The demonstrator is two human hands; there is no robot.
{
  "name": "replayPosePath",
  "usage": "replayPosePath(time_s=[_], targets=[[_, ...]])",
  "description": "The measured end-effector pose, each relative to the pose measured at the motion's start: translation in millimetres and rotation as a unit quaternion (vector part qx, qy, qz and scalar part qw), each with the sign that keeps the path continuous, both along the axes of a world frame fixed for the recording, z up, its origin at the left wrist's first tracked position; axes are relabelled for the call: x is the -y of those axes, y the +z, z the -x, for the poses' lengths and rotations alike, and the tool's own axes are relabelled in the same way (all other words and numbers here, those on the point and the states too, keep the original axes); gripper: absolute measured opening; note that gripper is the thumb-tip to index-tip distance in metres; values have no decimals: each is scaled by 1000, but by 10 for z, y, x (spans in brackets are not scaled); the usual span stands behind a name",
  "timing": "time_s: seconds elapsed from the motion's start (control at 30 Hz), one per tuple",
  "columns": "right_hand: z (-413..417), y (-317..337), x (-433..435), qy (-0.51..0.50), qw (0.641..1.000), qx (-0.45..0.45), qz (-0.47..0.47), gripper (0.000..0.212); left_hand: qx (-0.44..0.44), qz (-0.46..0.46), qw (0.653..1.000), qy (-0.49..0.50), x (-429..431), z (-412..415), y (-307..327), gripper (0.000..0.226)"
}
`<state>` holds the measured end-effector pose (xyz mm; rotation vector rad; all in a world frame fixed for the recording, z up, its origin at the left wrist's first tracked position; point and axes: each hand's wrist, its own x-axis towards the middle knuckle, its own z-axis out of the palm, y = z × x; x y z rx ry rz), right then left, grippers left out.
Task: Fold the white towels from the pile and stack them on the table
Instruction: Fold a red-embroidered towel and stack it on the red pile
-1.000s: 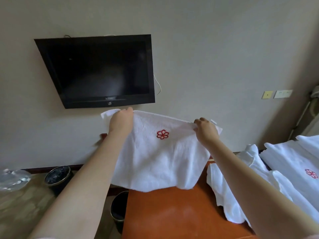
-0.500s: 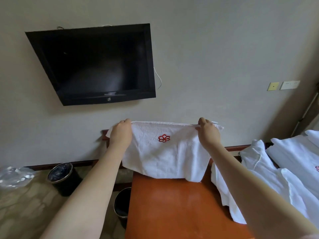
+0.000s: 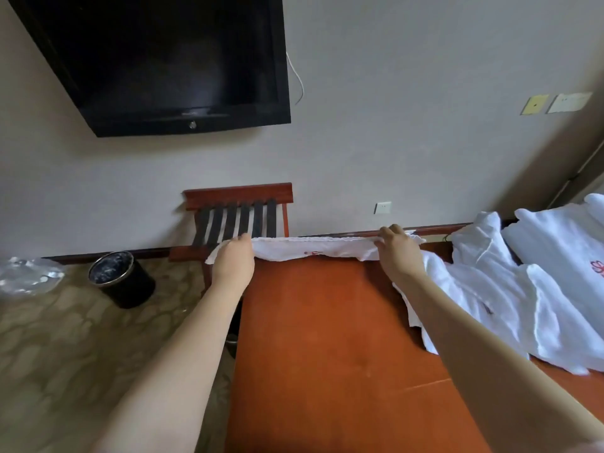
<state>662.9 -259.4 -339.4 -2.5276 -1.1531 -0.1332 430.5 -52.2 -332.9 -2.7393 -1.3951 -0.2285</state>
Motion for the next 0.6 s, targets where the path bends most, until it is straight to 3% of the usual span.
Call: replayPosePath(time_s=[0.13, 0.3, 0.6], targets=[[268, -353, 316, -7, 997, -54, 49, 20, -67, 84, 994, 10, 334, 299, -473, 14], [572, -712, 636, -14, 974, -124, 187, 12, -191, 115, 975, 7, 773, 541, -888, 30], [1048, -1130, 1081, -24, 907, -165, 387, 20, -240, 239, 940, -31, 1330, 1040, -1438, 18]])
